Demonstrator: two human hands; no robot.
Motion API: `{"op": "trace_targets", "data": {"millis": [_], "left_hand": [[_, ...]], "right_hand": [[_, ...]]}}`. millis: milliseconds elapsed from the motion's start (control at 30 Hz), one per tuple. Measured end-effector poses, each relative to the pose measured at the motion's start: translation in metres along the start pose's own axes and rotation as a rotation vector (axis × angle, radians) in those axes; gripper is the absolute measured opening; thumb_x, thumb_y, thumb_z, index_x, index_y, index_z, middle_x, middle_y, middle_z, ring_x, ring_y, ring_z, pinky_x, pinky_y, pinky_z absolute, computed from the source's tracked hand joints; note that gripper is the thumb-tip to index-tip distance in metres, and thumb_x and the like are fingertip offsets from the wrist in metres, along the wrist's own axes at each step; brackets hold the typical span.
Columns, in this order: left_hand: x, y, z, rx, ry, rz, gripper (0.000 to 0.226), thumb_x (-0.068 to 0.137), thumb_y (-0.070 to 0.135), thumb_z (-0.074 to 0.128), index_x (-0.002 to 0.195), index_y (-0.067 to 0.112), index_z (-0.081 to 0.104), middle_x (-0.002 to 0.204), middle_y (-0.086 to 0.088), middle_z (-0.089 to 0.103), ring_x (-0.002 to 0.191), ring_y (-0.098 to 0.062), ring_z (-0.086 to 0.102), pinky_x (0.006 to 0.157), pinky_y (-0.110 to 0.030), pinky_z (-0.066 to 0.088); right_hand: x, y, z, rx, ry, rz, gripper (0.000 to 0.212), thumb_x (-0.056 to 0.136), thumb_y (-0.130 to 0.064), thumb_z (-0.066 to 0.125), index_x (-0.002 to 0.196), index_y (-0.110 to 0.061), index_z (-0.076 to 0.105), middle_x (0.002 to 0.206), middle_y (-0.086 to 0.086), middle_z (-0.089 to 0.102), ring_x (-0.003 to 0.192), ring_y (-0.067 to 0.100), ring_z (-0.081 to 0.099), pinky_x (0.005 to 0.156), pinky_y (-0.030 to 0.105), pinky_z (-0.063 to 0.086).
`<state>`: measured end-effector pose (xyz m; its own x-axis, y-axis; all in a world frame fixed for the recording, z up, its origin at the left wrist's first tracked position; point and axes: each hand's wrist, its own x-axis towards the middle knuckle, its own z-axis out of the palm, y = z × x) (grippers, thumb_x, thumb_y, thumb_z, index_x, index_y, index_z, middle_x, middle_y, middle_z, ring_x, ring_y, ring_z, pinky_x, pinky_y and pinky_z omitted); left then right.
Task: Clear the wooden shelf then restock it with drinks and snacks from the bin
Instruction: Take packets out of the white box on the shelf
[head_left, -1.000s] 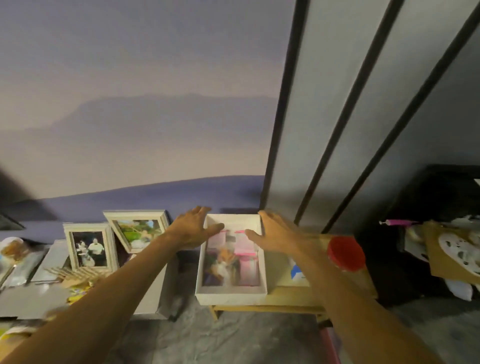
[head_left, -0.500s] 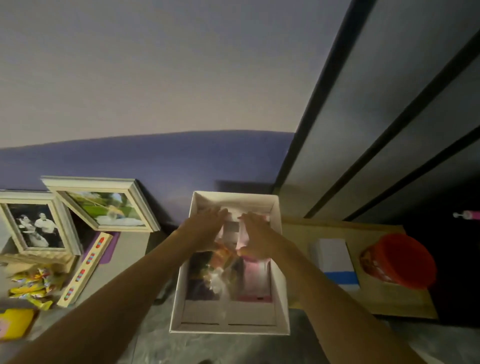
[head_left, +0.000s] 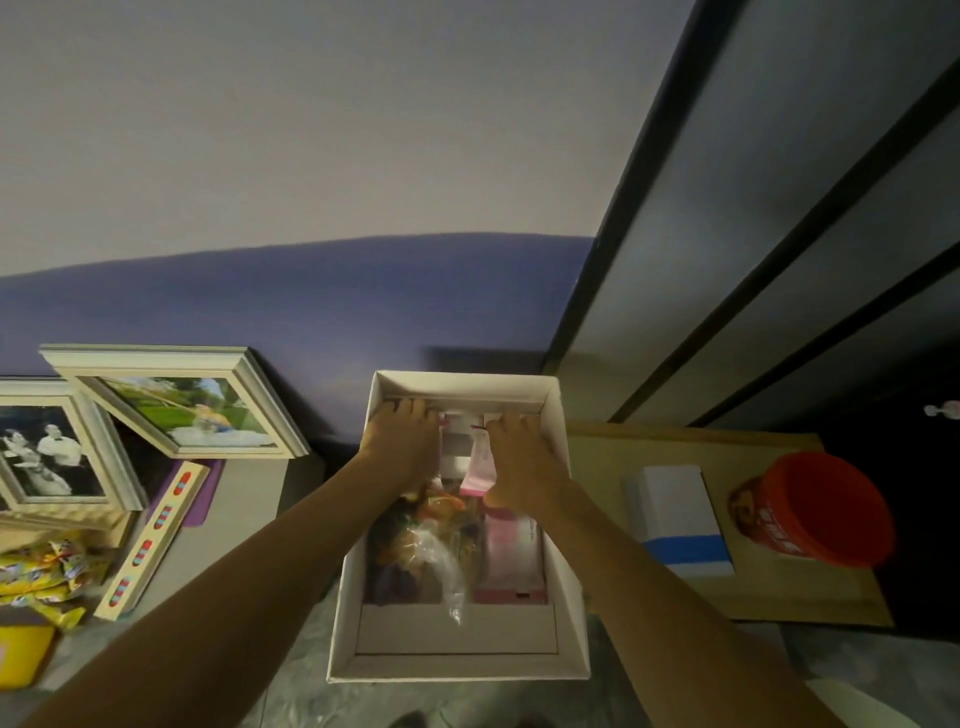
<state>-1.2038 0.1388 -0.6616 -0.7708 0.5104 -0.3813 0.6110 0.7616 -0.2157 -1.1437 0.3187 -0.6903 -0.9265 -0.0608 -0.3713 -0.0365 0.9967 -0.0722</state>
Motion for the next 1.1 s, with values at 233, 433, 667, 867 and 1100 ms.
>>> {"op": "trace_targets", "data": {"millis": [233, 433, 667, 867, 1100], "left_hand": [[0.001, -0.009, -0.002, 0.022, 0.083, 0.075, 0.053, 0.092, 0.053, 0.069, 0.131, 0.019, 0.057, 0.135, 0.001, 0.066, 0.123, -0.023, 0.061, 0.115, -0.041, 0.044], [-0.002, -0.027, -0.027, -0.546, -0.092, 0.071, 0.049, 0.083, 0.041, 0.086, 0.124, 0.02, 0.067, 0.122, -0.003, 0.07, 0.113, -0.024, 0.064, 0.106, -0.043, 0.048], [-0.037, -0.06, -0.062, -1.053, 0.081, -0.101, 0.038, 0.08, 0.035, 0.091, 0.105, 0.022, 0.065, 0.096, 0.006, 0.068, 0.084, -0.016, 0.064, 0.072, -0.025, 0.05], [-0.101, -0.071, -0.135, -1.443, 0.193, -0.162, 0.043, 0.079, 0.027, 0.091, 0.115, 0.013, 0.071, 0.101, -0.003, 0.078, 0.085, -0.021, 0.077, 0.067, -0.029, 0.063], [-0.175, -0.045, -0.245, -1.539, 0.224, -0.067, 0.031, 0.083, 0.029, 0.088, 0.109, 0.022, 0.072, 0.102, -0.001, 0.079, 0.089, -0.019, 0.078, 0.07, -0.027, 0.063]], "right_hand": [[-0.007, -0.004, -0.007, 0.1, 0.007, 0.005, 0.092, 0.078, -0.045, 0.091, 0.15, -0.015, 0.041, 0.15, 0.007, 0.047, 0.135, 0.03, 0.051, 0.119, 0.042, 0.043], [-0.008, -0.006, -0.021, 0.279, 0.101, -0.016, 0.092, 0.071, -0.048, 0.094, 0.143, -0.014, 0.047, 0.137, 0.003, 0.051, 0.125, 0.023, 0.051, 0.111, 0.038, 0.047], [-0.049, 0.006, -0.073, 0.692, 0.307, 0.009, 0.086, 0.067, -0.053, 0.096, 0.137, -0.024, 0.056, 0.124, -0.004, 0.056, 0.107, 0.018, 0.065, 0.079, 0.028, 0.058], [-0.115, 0.003, -0.145, 0.89, 0.408, 0.041, 0.088, 0.074, -0.042, 0.097, 0.146, -0.03, 0.048, 0.136, -0.01, 0.051, 0.114, 0.015, 0.063, 0.079, 0.018, 0.06], [-0.221, 0.016, -0.25, 0.886, 0.556, 0.097, 0.093, 0.073, -0.048, 0.096, 0.148, -0.03, 0.046, 0.133, -0.014, 0.05, 0.115, 0.011, 0.058, 0.08, 0.011, 0.051]]}}
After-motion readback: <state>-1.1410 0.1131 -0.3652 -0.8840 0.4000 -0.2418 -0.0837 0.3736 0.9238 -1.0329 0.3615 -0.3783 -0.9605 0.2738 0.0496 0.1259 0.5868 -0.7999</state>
